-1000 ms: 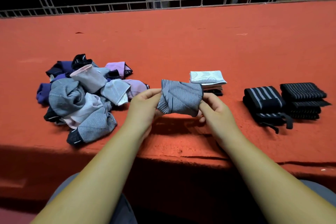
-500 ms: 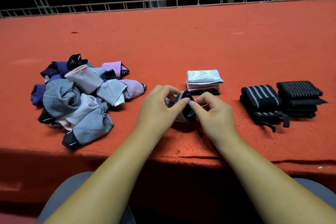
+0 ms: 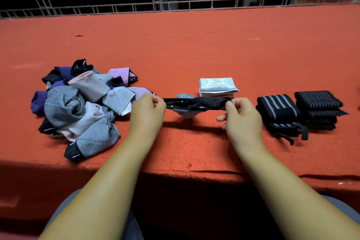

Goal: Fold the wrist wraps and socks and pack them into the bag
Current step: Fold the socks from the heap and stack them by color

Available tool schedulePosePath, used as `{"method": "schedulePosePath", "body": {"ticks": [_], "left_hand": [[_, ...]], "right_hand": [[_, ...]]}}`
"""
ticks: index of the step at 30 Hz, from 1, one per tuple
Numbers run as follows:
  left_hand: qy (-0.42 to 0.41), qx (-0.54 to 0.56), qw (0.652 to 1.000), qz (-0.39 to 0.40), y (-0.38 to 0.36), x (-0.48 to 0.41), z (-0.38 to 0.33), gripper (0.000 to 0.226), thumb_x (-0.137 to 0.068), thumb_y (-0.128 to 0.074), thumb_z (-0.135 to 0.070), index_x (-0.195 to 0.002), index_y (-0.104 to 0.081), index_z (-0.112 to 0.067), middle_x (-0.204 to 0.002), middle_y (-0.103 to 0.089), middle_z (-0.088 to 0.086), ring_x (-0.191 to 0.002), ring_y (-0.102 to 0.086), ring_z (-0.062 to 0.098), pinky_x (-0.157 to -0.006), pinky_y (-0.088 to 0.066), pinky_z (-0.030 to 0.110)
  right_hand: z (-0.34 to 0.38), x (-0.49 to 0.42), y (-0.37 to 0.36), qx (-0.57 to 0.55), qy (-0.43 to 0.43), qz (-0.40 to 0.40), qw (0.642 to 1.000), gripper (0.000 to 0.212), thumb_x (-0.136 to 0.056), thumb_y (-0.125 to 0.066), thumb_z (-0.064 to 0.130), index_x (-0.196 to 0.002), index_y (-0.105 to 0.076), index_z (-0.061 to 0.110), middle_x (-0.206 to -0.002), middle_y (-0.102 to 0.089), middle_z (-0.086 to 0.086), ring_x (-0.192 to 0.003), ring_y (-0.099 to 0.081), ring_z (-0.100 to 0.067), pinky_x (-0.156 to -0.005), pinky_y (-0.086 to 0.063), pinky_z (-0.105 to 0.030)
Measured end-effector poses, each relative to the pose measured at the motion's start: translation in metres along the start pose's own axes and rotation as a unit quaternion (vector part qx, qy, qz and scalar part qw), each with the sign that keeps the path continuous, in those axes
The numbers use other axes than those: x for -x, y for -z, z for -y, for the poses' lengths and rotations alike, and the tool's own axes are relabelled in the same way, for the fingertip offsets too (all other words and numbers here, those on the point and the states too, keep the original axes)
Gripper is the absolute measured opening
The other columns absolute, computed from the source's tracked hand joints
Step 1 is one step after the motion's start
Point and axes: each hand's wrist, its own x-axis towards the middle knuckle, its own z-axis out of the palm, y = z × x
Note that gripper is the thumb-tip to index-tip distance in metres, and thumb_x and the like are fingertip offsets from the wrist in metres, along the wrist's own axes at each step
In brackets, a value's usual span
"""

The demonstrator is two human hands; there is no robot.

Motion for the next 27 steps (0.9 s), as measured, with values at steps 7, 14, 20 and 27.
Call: {"method": "schedulePosePath", "body": {"ticks": [7, 14, 20, 27], "left_hand": [[0.096, 0.003, 0.994, -0.054, 0.013, -0.031, 0.021, 0.031, -0.096, -0.051, -0.02, -0.07, -0.062, -0.008, -0.064, -0.059, 0.007, -0.077, -0.06, 0.035, -0.066, -0.036, 0.039], [0.032, 0.215, 0.976, 0.027, 0.006, -0.032, 0.01, 0.037, -0.09, -0.059, -0.05, -0.103, -0.072, -0.018, -0.102, -0.076, 0.006, -0.103, -0.074, 0.03, -0.101, -0.057, 0.054], [-0.009, 0.421, 0.898, 0.129, 0.026, -0.007, -0.029, 0.01, -0.107, -0.057, -0.02, -0.11, -0.063, -0.012, -0.092, -0.069, 0.003, -0.083, -0.064, 0.019, -0.08, -0.052, 0.032], [0.035, 0.526, 0.821, 0.221, 0.037, 0.022, -0.059, 0.015, -0.109, -0.045, -0.002, -0.103, -0.056, -0.008, -0.095, -0.066, 0.009, -0.044, -0.052, -0.002, -0.047, -0.045, 0.012]], "right_hand": [[0.003, -0.023, 0.03, -0.117, -0.075, -0.131, 0.982, 0.023, -0.101, -0.048, 0.041, -0.093, -0.058, 0.022, -0.055, -0.065, 0.008, -0.062, -0.061, -0.023, -0.085, -0.058, -0.062], [0.019, 0.004, 0.026, -0.212, 0.015, 0.076, 0.974, 0.02, -0.108, -0.054, 0.014, -0.093, -0.061, 0.003, -0.053, -0.045, 0.011, -0.048, -0.036, -0.006, -0.046, -0.032, -0.023], [0.028, 0.006, 0.038, -0.294, -0.086, 0.312, 0.899, 0.071, -0.094, -0.046, 0.063, -0.051, -0.057, 0.008, -0.046, -0.043, -0.014, -0.033, -0.029, -0.017, -0.042, -0.012, -0.029], [0.02, 0.021, 0.003, -0.146, -0.092, 0.334, 0.927, 0.053, -0.095, -0.067, 0.063, -0.116, -0.075, 0.015, -0.11, -0.079, -0.005, -0.084, -0.067, -0.019, -0.069, -0.055, -0.04]]}}
